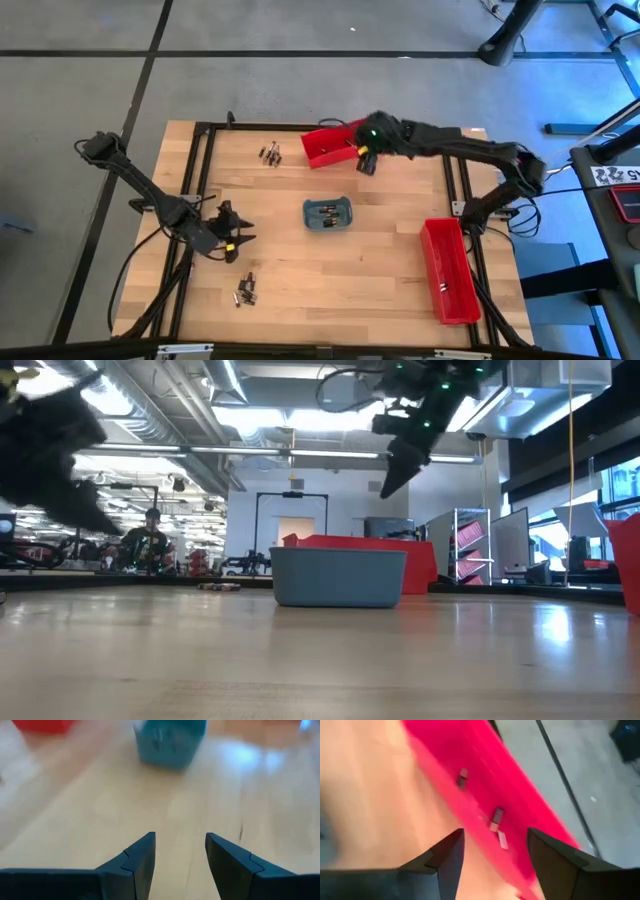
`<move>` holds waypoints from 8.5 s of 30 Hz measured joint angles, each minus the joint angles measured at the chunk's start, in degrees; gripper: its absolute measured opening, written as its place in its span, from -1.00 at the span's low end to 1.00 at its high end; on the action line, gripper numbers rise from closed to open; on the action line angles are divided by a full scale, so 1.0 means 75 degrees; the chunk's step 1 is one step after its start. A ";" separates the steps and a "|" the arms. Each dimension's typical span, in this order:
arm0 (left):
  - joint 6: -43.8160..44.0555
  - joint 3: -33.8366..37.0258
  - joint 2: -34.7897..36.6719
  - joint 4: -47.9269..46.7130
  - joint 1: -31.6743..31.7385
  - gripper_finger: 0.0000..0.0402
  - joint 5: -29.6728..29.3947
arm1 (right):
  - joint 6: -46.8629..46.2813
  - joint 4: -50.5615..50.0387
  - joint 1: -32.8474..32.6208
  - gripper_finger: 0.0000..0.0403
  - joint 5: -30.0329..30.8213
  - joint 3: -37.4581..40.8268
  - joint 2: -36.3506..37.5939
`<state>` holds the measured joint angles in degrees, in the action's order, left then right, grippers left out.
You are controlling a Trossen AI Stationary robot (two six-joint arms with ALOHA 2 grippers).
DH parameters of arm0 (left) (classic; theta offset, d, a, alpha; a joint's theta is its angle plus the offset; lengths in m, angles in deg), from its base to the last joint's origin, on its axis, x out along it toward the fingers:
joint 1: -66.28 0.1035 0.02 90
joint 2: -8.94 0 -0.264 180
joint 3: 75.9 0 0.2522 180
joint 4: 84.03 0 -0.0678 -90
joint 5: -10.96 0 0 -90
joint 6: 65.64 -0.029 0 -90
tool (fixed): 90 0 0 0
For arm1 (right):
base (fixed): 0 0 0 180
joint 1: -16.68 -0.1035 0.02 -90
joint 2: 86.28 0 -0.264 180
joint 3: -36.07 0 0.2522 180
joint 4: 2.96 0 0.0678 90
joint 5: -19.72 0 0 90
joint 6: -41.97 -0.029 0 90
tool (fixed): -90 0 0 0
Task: Sort batteries
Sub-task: Put the black battery into the top red bin, then put the black battery into the blue bin
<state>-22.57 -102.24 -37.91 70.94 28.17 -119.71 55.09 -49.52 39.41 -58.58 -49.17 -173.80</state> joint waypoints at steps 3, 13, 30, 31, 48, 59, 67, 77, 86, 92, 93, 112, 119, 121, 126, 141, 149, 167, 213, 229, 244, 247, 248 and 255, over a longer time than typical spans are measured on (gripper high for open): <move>0.0181 0.0000 0.0000 -0.0378 -0.0008 -0.18 0.1412 | -0.0759 0.1112 -0.0407 0.07 -0.0631 0.0875 0.0363; 0.0778 -0.0154 0.0000 -0.1160 -0.0180 -0.18 0.4398 | -0.1205 0.5811 -0.2382 0.07 -0.0844 0.3124 0.0498; 0.0674 -0.0537 -0.0002 -0.2486 -0.0264 -0.18 0.3215 | -0.1402 0.6193 -0.2799 0.07 -0.0035 0.3502 0.0493; 0.0553 -0.0627 -0.0002 -0.2630 -0.0232 -0.18 0.2653 | -0.1395 0.6194 -0.2766 0.07 -0.0077 0.3502 0.0493; 0.1059 -0.0011 0.0002 -0.3866 0.1808 -0.18 0.1516 | -0.1376 0.6231 -0.2627 0.07 -0.0303 0.3499 0.0490; 0.0899 0.0220 0.0015 -0.3272 0.1903 -0.81 0.1811 | -0.1551 0.6376 -0.2627 0.07 -0.0294 0.3496 0.0484; -0.0818 0.0285 -0.0010 -0.0329 0.1889 -0.82 0.0937 | -0.1862 0.7228 -0.2627 0.07 -0.0116 0.3491 0.0484; -0.5420 0.0265 -0.0003 0.5100 0.1878 -0.82 -0.0134 | -0.1288 0.9944 -0.2746 0.07 -0.2417 0.3363 -0.0218; -0.6028 0.0262 -0.0011 0.6090 0.1622 -0.82 0.0417 | 0.0178 1.0254 -0.3558 0.07 -0.2707 0.1589 -0.1959; -0.6201 0.0259 -0.0009 0.5977 0.1409 -0.82 0.0409 | 0.0324 0.9445 -0.3580 0.07 -0.2710 0.0231 -0.2681; -0.6204 0.0259 -0.0009 0.5977 0.1380 -0.82 0.0406 | 0.0309 0.9266 -0.3577 0.07 -0.2707 0.0043 -0.2754; -0.6205 0.0256 -0.0009 0.5750 0.1364 -0.81 0.0400 | 0.0294 0.7816 -0.3378 0.07 -0.2805 -0.1137 -0.3378; -0.6204 0.0254 -0.0009 0.5798 0.1364 -0.80 0.0413 | 0.0227 0.7786 -0.3200 0.05 -0.3278 -0.1137 -0.3544; -0.6204 0.0254 -0.0009 0.5796 0.1364 -0.80 0.0517 | 0.0229 0.7817 -0.3226 0.00 -0.3320 -0.1137 -0.3624; -0.6201 0.0254 -0.0009 0.5819 0.1358 -0.80 0.0727 | 0.0228 0.7998 -0.3228 -0.25 -0.3563 -0.1134 -0.3727; -0.5790 0.0251 -0.0006 0.5825 0.1358 -0.72 0.0799 | 0.0215 0.8286 -0.3228 -0.83 -0.3509 -0.1134 -0.3724; -0.4741 0.0251 -0.0009 0.5374 0.1384 -0.33 0.0799 | -0.0369 0.8259 -0.3184 -0.83 -0.2785 -0.1126 -0.3307; -0.3772 0.0251 -0.0009 0.4371 0.1474 0.03 0.0794 | -0.2467 0.3012 0.1506 -0.82 -0.1278 -0.0754 -0.2022; -0.3717 0.0251 -0.0009 0.4228 0.1515 0.02 0.0790 | -0.2856 0.1680 0.2365 0.16 -0.2570 -0.1180 -0.2824; -0.3592 0.0251 -0.0006 0.4147 0.1514 0.02 0.0788 | -0.1835 0.0939 0.1114 0.16 -0.1887 -0.1254 -0.0765; -0.2681 0.0251 -0.0006 0.4125 0.1582 0.02 -0.0390 | -0.0498 0.4425 -0.2429 0.16 -0.1741 0.0525 -0.0840; -0.1566 0.0251 0.0003 0.3773 0.1801 0.02 -0.1626 | -0.0523 0.5664 -0.2812 0.16 -0.1740 0.1075 -0.1086; -0.1313 0.0254 0.0001 0.3562 0.1912 0.02 -0.1869 | -0.0581 0.5985 -0.2905 0.16 -0.1738 0.1239 -0.1151; -0.0337 0.0262 -0.0065 0.2028 0.3823 0.02 -0.1312 | -0.0952 0.7756 -0.3289 0.16 -0.1699 0.1500 -0.1937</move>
<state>-25.10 -100.27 -38.40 86.16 56.85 -129.55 47.95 8.65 14.74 -71.32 -37.91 -188.33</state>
